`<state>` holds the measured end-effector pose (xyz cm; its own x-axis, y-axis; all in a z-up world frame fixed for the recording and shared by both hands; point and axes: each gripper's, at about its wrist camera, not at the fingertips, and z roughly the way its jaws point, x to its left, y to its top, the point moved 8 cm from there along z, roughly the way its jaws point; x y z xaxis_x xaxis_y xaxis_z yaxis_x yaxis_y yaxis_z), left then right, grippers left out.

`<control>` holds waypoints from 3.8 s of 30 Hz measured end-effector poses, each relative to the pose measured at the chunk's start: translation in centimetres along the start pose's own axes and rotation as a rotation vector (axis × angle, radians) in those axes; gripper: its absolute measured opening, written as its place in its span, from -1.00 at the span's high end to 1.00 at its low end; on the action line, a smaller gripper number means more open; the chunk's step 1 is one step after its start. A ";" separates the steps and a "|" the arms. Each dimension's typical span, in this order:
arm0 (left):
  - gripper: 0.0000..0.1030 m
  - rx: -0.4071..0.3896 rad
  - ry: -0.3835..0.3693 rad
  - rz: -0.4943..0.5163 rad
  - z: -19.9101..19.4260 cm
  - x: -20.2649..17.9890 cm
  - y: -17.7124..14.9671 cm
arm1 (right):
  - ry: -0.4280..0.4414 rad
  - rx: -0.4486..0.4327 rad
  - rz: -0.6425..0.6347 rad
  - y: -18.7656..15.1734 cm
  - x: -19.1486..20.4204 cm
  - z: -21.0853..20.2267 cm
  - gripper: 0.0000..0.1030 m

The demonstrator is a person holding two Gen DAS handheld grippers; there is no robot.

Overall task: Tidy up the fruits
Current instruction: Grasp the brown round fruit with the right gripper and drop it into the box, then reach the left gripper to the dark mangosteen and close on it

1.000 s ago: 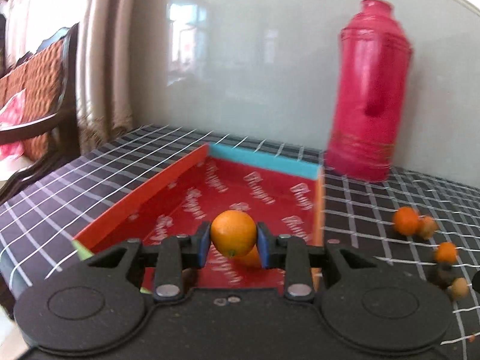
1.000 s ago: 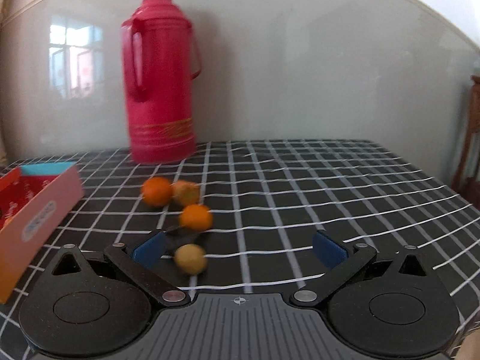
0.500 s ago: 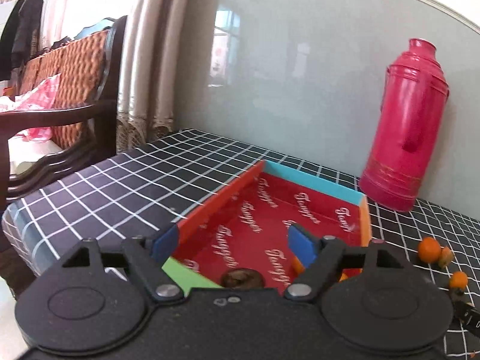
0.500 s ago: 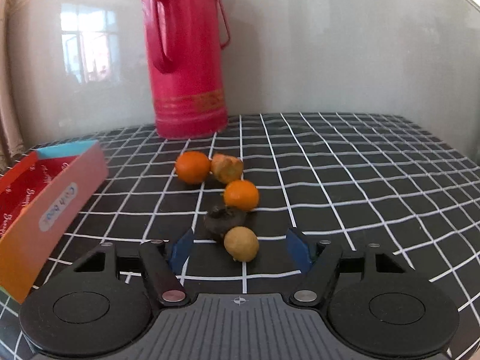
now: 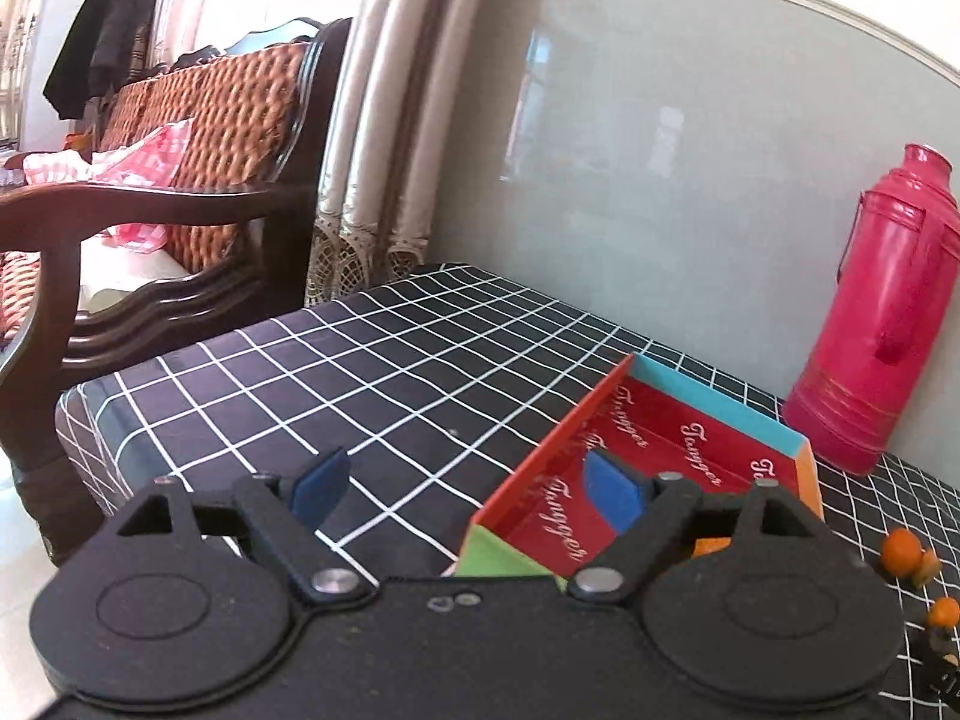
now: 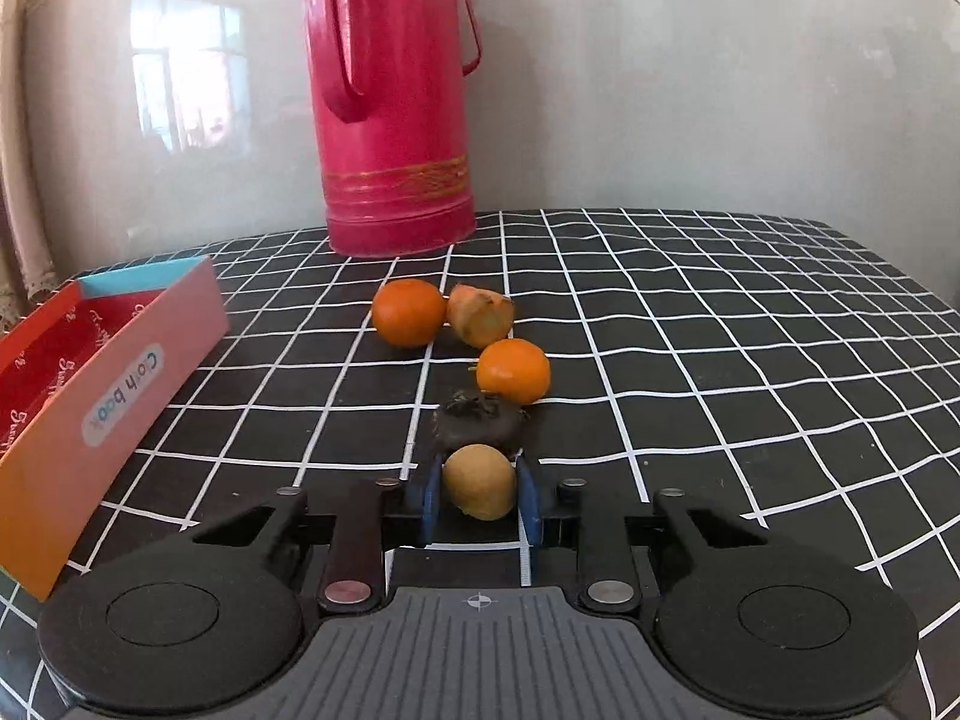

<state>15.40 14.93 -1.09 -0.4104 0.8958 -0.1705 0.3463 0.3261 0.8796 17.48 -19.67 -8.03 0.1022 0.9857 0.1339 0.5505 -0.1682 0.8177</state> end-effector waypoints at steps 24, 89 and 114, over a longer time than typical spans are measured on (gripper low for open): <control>-0.57 0.022 0.097 -0.050 -0.3 6.6 -0.1 | 0.396 -0.174 -0.203 1.0 16.8 -5.1 0.48; -0.34 0.032 -0.567 0.494 -4.7 -24.9 -11.5 | -0.606 -0.315 0.114 2.5 -11.9 -8.6 -1.00; 0.45 0.217 -0.641 0.517 -1.9 -30.8 -15.8 | -0.727 -0.276 0.150 0.9 -19.1 -9.7 -1.00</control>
<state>20.97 -18.36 -8.86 0.3777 0.9247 -0.0471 0.5399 -0.1786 0.8225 7.93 -38.52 -4.41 0.7272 0.6831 -0.0681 0.2727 -0.1964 0.9418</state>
